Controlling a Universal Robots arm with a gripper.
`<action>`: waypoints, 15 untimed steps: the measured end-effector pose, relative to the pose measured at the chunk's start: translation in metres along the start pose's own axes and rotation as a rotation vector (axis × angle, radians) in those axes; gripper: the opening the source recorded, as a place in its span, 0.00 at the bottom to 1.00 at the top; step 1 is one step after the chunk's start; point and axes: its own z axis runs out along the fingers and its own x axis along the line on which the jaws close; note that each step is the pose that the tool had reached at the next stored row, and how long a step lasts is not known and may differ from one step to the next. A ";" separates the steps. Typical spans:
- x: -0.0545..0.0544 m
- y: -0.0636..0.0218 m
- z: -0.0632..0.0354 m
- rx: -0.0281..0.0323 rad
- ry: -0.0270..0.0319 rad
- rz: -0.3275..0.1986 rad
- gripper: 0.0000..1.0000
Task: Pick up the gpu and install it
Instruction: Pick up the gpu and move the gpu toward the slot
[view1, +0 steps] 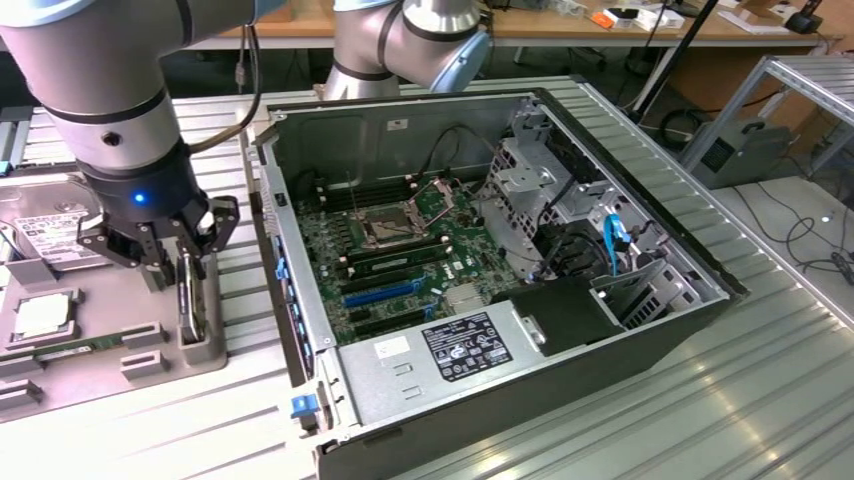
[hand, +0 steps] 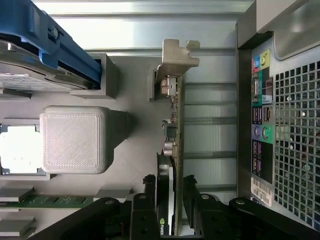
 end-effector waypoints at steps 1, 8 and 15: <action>0.001 0.0000 0.0001 0.0001 0.0001 0.000 0.36; 0.001 0.0000 0.0019 0.0000 0.0001 0.000 0.36; -0.001 0.0000 0.0022 0.0001 0.0001 0.000 0.36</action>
